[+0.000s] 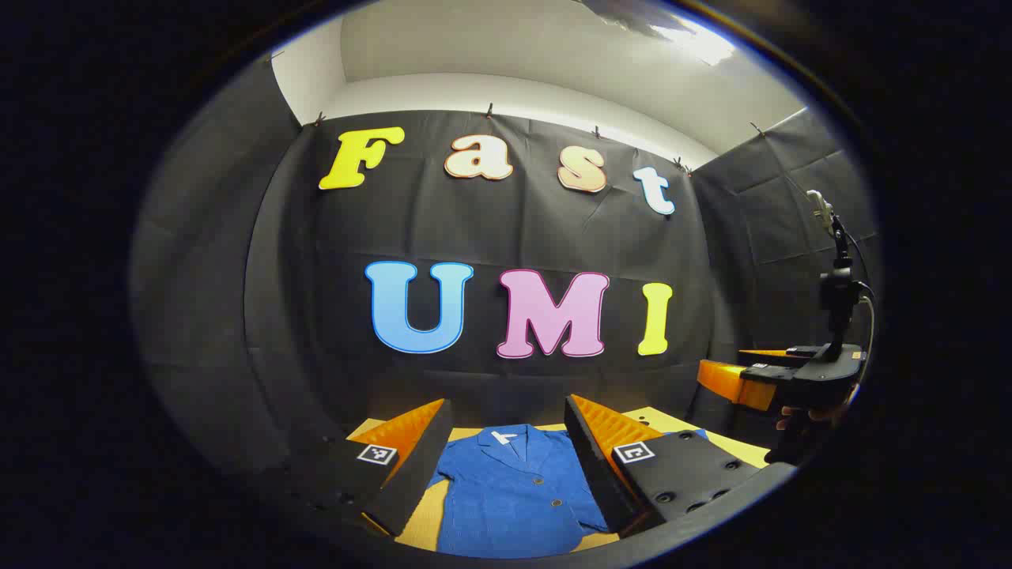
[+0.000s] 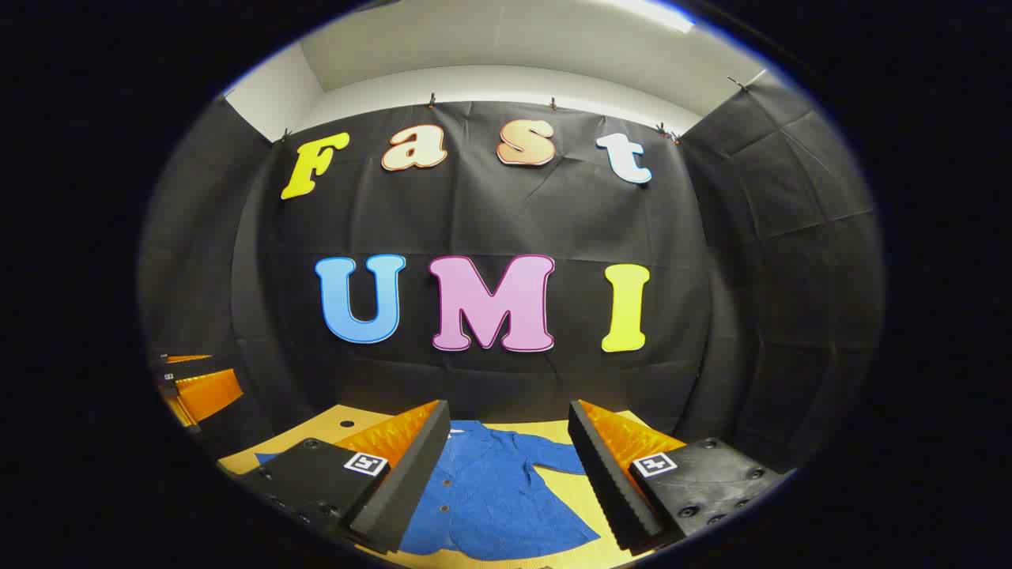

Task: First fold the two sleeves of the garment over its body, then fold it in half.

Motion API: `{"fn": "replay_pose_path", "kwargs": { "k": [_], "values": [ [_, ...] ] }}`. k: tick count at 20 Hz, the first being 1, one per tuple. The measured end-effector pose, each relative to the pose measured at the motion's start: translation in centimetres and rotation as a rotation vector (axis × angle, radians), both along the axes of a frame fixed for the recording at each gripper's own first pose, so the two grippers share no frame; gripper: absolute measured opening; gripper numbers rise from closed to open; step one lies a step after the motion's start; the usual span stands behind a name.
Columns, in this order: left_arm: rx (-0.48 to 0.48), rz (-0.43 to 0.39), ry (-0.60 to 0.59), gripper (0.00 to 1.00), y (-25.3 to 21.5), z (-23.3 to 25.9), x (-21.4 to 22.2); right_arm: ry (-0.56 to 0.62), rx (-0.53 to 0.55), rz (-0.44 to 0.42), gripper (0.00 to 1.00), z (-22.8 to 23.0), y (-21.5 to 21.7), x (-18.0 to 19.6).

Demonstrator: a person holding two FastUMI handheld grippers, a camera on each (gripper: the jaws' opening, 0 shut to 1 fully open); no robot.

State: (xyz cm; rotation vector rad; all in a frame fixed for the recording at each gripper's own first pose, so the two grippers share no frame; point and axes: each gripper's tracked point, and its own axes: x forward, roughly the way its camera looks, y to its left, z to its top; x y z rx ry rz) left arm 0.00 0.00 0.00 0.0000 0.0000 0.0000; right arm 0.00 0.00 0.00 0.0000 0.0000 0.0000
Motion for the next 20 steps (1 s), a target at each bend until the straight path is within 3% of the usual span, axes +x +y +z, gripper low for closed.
{"fn": "replay_pose_path", "kwargs": {
  "k": [2, 3, 7, 11, 12, 13, 14, 15, 20],
  "values": [
    [-0.005, -0.002, 0.011, 0.82, -0.1, -0.3, 0.0, 0.006, -0.003, -0.002, 0.96, -0.2, -0.2, -0.2],
    [-0.007, -0.008, 0.015, 0.82, -0.3, -0.5, 0.1, 0.009, -0.003, -0.004, 0.92, -0.2, -0.3, -0.3],
    [-0.015, -0.025, 0.026, 0.82, -1.1, -0.8, 0.3, 0.017, -0.006, -0.012, 0.96, -0.4, -0.9, -0.6],
    [-0.011, -0.038, 0.034, 0.82, -1.8, -1.1, 0.6, 0.027, -0.001, -0.022, 0.92, -0.8, -1.5, -0.8],
    [-0.007, -0.037, 0.033, 0.81, -1.9, -1.1, 0.6, 0.033, 0.003, -0.024, 0.96, -0.9, -1.7, -0.8],
    [-0.003, -0.036, 0.032, 0.82, -2.0, -1.0, 0.7, 0.037, 0.006, -0.025, 0.92, -1.1, -1.8, -0.7],
    [0.000, -0.034, 0.031, 0.82, -1.9, -0.9, 0.8, 0.040, 0.009, -0.026, 0.96, -1.1, -1.9, -0.6],
    [0.002, -0.032, 0.031, 0.82, -2.0, -1.0, 0.8, 0.043, 0.011, -0.026, 0.92, -1.2, -2.0, -0.5],
    [-0.001, -0.022, 0.034, 0.82, -2.0, -1.1, 0.9, 0.045, 0.004, -0.014, 0.96, -1.4, -1.9, 0.0]
  ]
}}
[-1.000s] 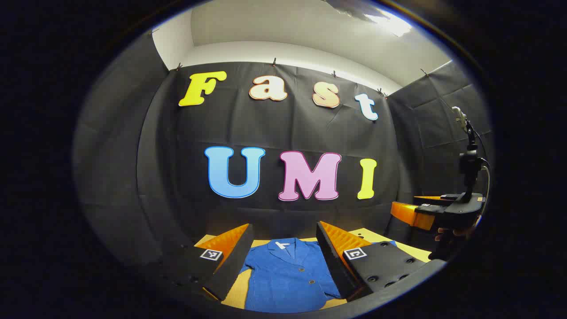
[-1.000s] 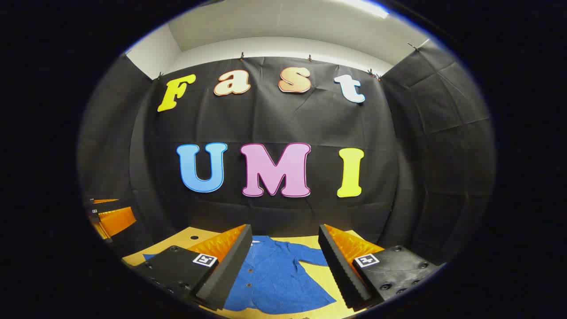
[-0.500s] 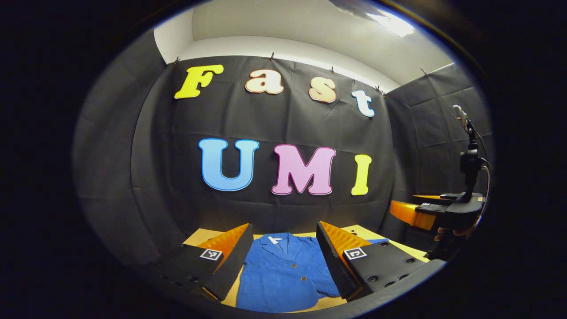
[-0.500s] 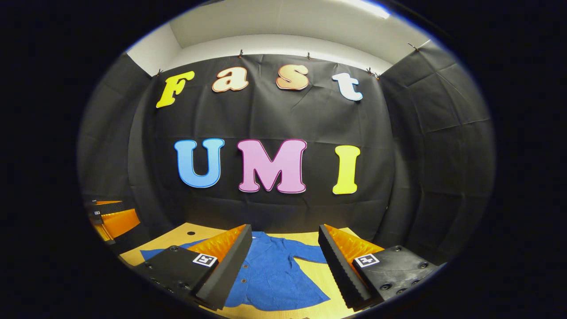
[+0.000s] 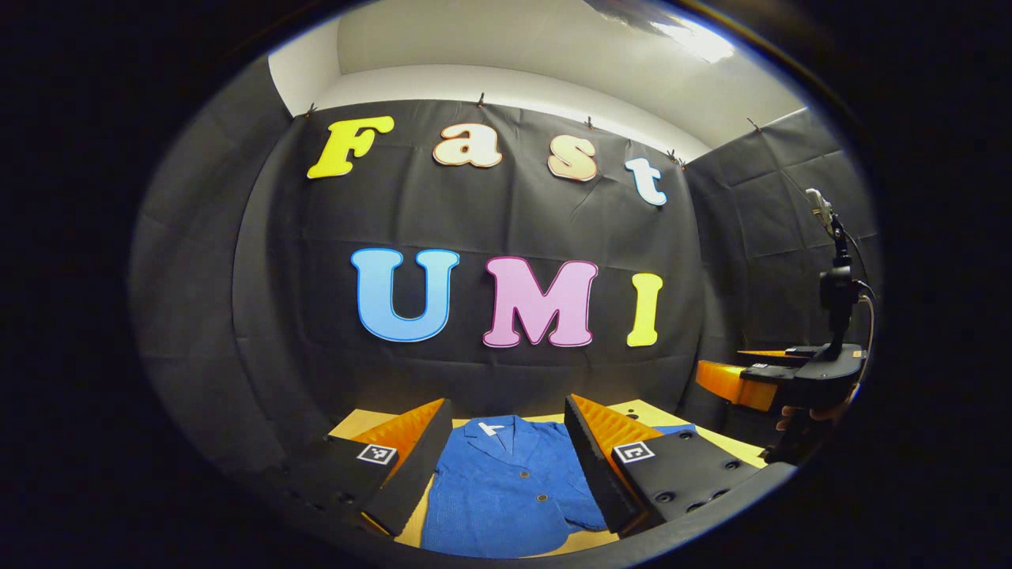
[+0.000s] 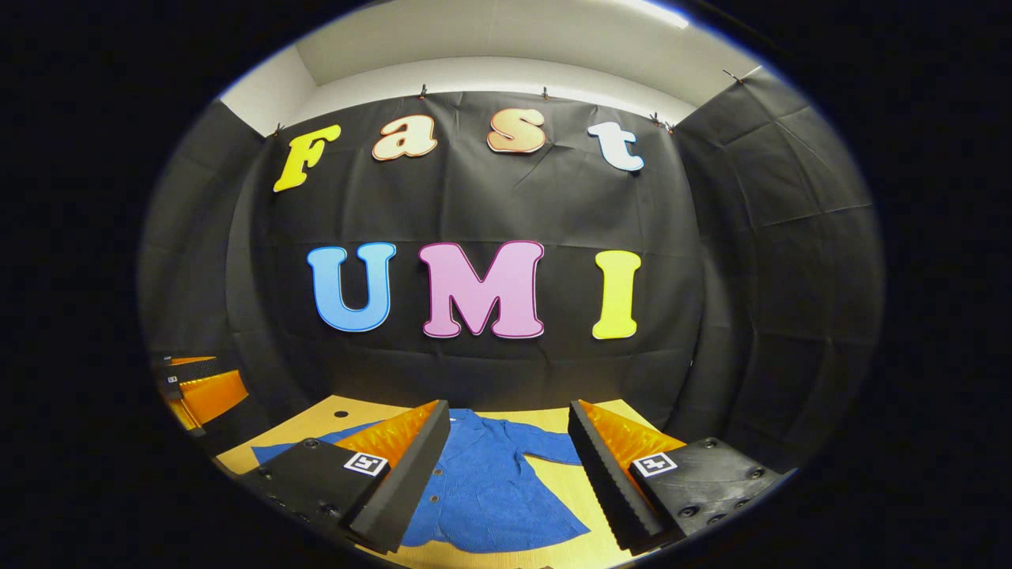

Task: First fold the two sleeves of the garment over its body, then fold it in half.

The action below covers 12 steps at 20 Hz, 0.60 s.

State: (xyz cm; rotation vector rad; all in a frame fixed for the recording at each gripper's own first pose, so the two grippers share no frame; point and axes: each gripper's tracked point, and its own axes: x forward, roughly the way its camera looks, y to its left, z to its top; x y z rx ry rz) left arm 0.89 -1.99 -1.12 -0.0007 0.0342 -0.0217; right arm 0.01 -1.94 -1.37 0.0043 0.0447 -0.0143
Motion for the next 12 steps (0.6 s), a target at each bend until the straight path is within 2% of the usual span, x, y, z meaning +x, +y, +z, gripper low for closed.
{"fn": "replay_pose_path", "kwargs": {
  "k": [3, 4, 5, 8, 9, 11, 12],
  "values": [
    [0.002, 0.012, 0.005, 0.82, 0.1, 0.0, 0.1, 0.011, 0.002, -0.001, 0.96, -0.6, -0.4, 0.9],
    [0.004, 0.017, 0.008, 0.82, 0.2, -0.1, 0.0, 0.015, 0.004, -0.003, 0.92, -0.9, -0.5, 1.1],
    [0.005, 0.022, 0.009, 0.82, 0.2, -0.1, 0.1, 0.019, 0.002, -0.010, 0.96, -1.3, -0.8, 1.5],
    [0.002, 0.031, 0.021, 0.82, 0.1, -0.5, 0.3, 0.035, -0.007, -0.033, 0.96, -2.4, -2.2, 3.1],
    [0.000, 0.032, 0.027, 0.82, -0.1, -0.6, 0.4, 0.054, -0.002, -0.038, 0.92, -3.2, -2.8, 3.9],
    [-0.003, 0.038, 0.037, 0.82, -0.2, -0.8, 0.6, 0.123, 0.027, -0.063, 0.96, -5.4, -4.6, 5.3],
    [-0.002, 0.045, 0.039, 0.82, -0.3, -0.9, 0.6, 0.158, 0.044, -0.088, 0.92, -6.7, -5.9, 6.0]
  ]
}}
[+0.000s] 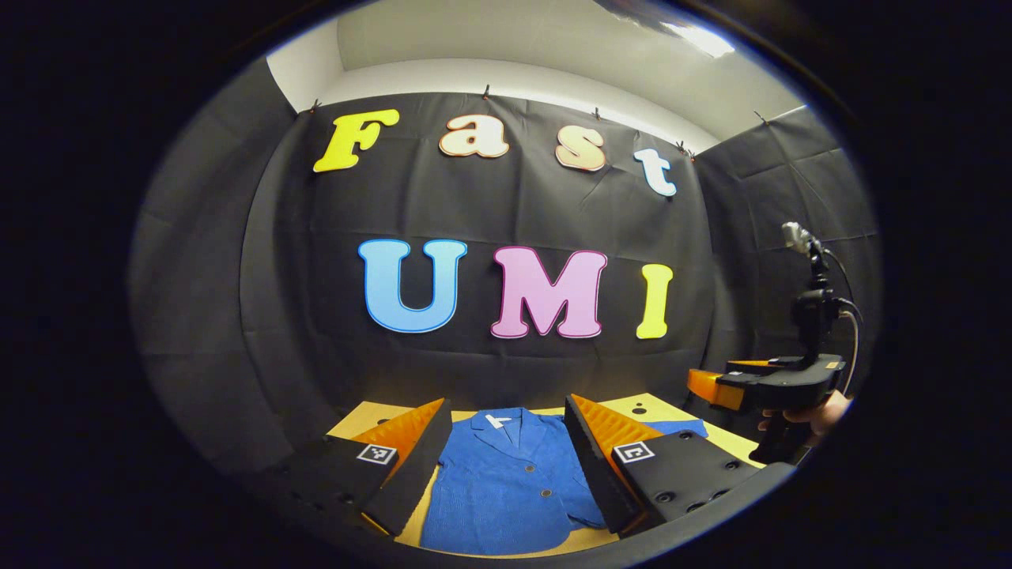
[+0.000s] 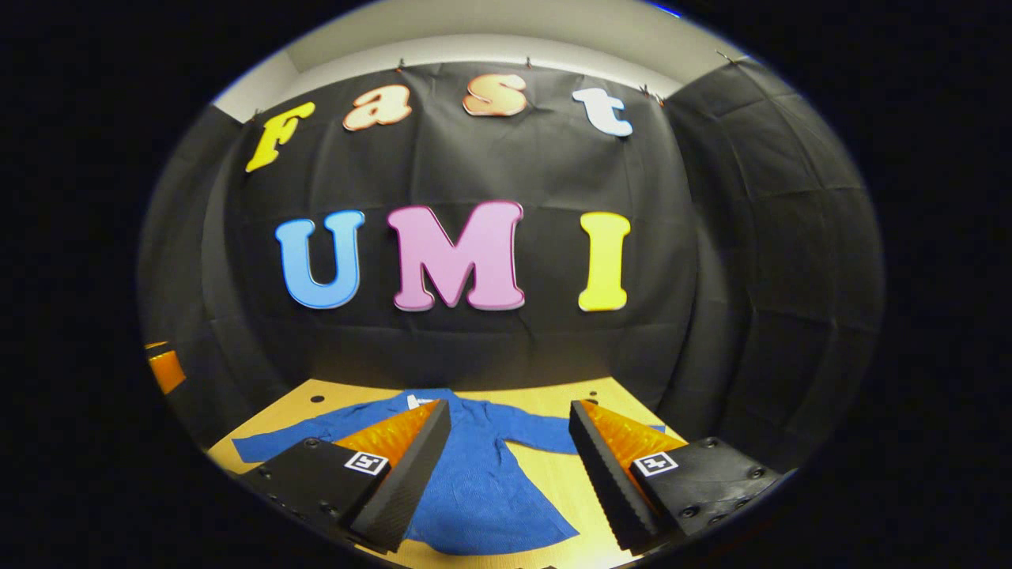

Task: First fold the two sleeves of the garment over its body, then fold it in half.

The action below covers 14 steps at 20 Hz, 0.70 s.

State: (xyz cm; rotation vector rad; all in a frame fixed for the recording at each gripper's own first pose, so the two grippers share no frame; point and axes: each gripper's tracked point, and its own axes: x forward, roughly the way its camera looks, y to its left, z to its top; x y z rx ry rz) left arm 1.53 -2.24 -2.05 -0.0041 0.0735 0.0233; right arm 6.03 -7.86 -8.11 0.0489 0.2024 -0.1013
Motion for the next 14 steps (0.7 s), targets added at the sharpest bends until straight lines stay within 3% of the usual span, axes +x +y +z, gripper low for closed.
{"fn": "replay_pose_path", "kwargs": {
  "k": [1, 10, 14],
  "values": [
    [0.001, 0.009, 0.002, 0.82, 0.0, 0.1, 0.2, 0.033, 0.016, -0.027, 0.96, -1.2, -1.4, 0.7],
    [-0.021, 0.103, 0.079, 0.82, -0.8, -2.4, 2.9, 0.252, -0.015, -0.227, 0.96, -11.1, -16.3, 7.0],
    [-0.030, 0.115, 0.120, 0.82, -2.6, -3.4, 4.8, 0.421, 0.011, -0.300, 0.96, -17.7, -22.4, 8.9]
  ]
}}
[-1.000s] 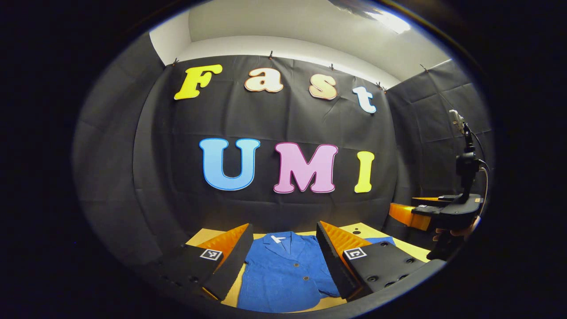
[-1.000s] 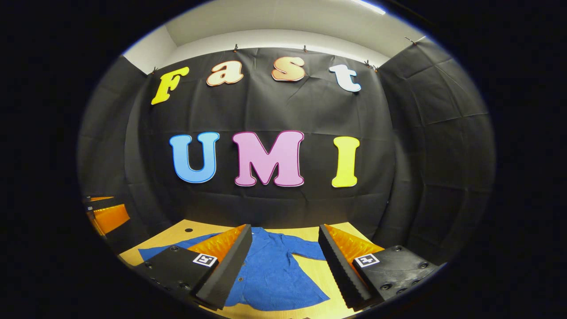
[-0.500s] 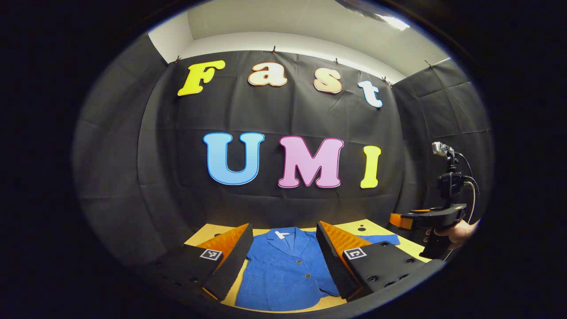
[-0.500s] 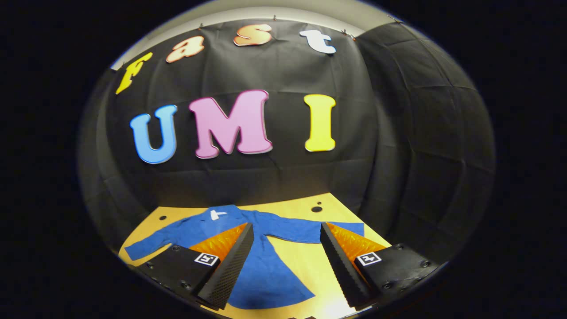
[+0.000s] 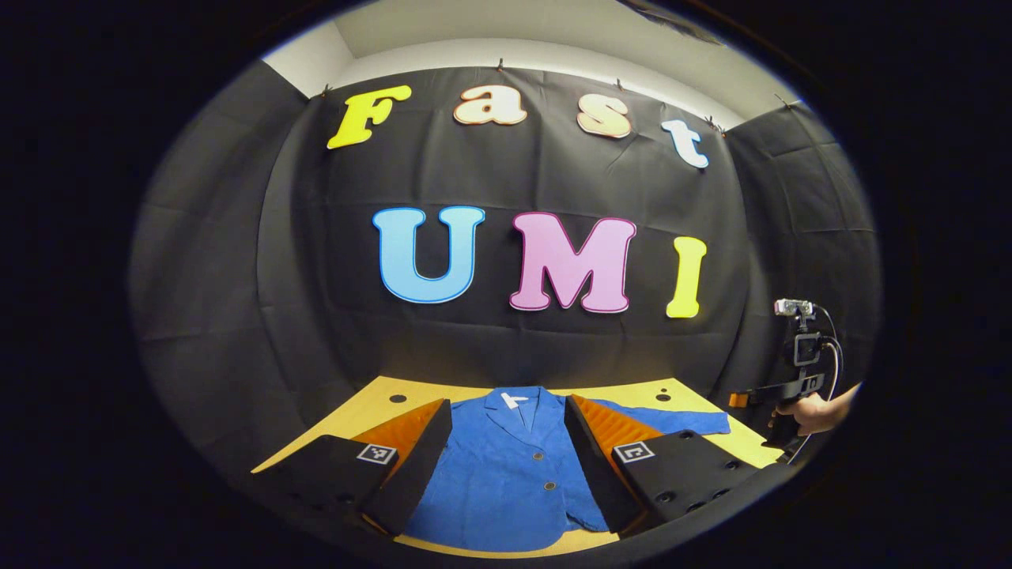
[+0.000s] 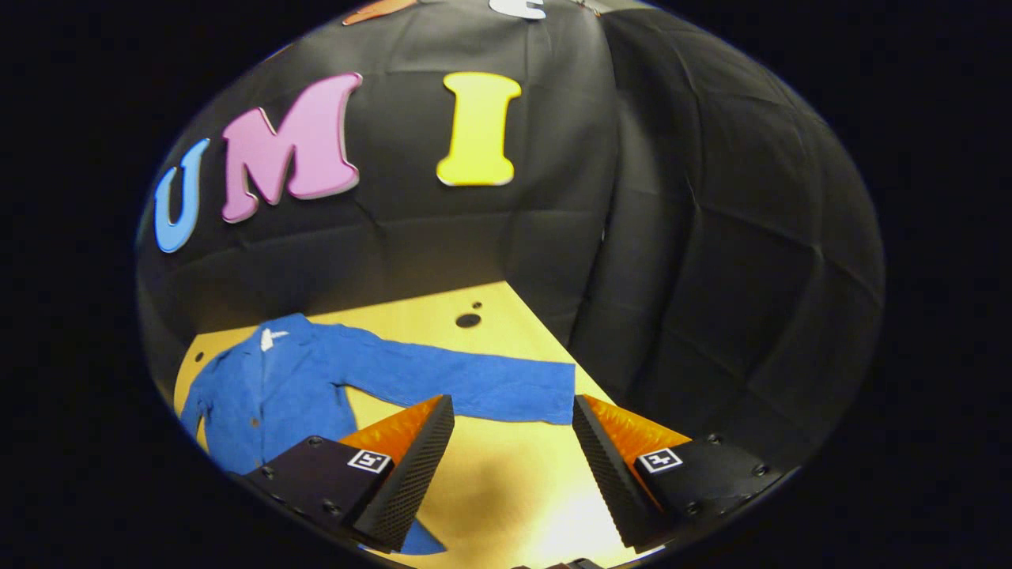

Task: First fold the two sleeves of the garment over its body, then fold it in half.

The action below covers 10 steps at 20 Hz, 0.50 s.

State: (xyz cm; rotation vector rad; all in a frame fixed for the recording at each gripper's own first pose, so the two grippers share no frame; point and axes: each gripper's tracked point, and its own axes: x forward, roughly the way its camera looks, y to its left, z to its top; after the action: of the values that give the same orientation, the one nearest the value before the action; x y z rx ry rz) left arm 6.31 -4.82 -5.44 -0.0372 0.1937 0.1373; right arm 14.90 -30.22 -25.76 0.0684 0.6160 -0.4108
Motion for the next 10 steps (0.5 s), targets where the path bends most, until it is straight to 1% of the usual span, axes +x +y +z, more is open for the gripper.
{"fn": "replay_pose_path", "kwargs": {
  "k": [4, 6, 8, 10],
  "values": [
    [-0.006, -0.014, 0.039, 0.82, -2.0, -0.9, 1.7, 0.155, 0.026, -0.031, 0.97, -6.7, -4.7, 1.9],
    [0.002, -0.027, 0.067, 0.82, -2.9, -1.3, 2.3, 0.235, 0.063, -0.041, 0.98, -9.8, -5.9, 2.6],
    [0.002, -0.057, 0.073, 0.82, -4.0, -1.2, 2.8, 0.264, 0.079, -0.062, 0.99, -11.4, -7.3, 3.5],
    [-0.004, -0.077, 0.081, 0.81, -5.1, -1.5, 3.2, 0.279, 0.124, -0.106, 0.99, -12.4, -8.3, 3.9]
  ]
}}
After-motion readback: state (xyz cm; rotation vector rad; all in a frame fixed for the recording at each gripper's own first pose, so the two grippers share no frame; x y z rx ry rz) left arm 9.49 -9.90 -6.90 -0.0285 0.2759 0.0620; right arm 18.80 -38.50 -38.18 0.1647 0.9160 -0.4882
